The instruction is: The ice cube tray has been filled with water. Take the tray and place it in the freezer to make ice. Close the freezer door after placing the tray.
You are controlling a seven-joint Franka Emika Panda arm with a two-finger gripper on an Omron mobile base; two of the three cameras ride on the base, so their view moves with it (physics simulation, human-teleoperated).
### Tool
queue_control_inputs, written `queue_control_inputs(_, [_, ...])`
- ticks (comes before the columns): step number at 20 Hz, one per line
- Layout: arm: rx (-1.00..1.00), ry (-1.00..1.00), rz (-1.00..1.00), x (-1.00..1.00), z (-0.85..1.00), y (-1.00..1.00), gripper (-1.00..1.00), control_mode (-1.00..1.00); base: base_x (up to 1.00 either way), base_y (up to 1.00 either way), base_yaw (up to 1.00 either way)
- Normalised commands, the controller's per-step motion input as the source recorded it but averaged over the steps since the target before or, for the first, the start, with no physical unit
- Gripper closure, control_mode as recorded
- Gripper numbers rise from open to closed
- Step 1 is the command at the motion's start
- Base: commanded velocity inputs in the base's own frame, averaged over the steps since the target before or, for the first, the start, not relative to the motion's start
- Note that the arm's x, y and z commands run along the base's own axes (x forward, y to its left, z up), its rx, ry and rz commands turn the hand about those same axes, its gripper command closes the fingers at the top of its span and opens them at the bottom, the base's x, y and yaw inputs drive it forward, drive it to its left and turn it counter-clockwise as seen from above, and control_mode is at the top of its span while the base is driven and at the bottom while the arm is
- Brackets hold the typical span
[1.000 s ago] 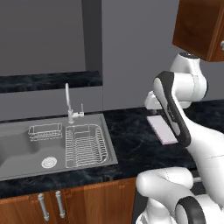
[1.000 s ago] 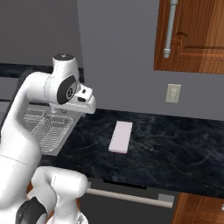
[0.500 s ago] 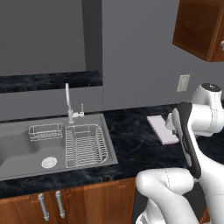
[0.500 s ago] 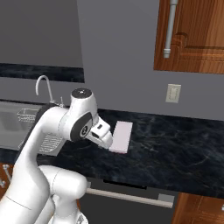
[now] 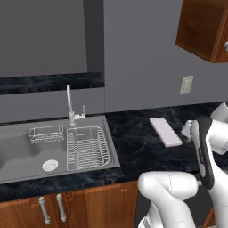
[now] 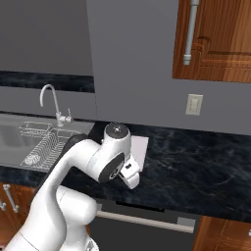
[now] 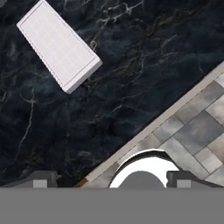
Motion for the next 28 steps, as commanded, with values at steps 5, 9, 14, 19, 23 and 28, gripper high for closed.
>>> queue_control_inputs(5, [0.21,-0.03,-0.03,0.31,-0.2,-0.36,-1.0,-1.0,0.0,0.0,0.0])
queue_control_inputs(9, [0.12,-0.05,0.05,0.38,-0.2,-0.31,-1.0,-1.0,0.0,0.0,0.0])
queue_control_inputs(14, [0.07,0.0,0.05,0.37,-0.03,-0.09,-1.0,-1.0,0.0,0.0,0.0])
queue_control_inputs(19, [0.04,-0.03,0.02,0.29,-0.21,0.0,-1.0,-1.0,0.0,0.0,0.0])
queue_control_inputs(23, [0.0,-0.17,0.0,0.25,-0.54,0.0,-1.0,-1.0,0.0,0.0,0.0])
queue_control_inputs(28, [0.0,-0.14,0.0,0.36,-0.36,0.0,-1.0,-1.0,0.0,0.0,0.0])
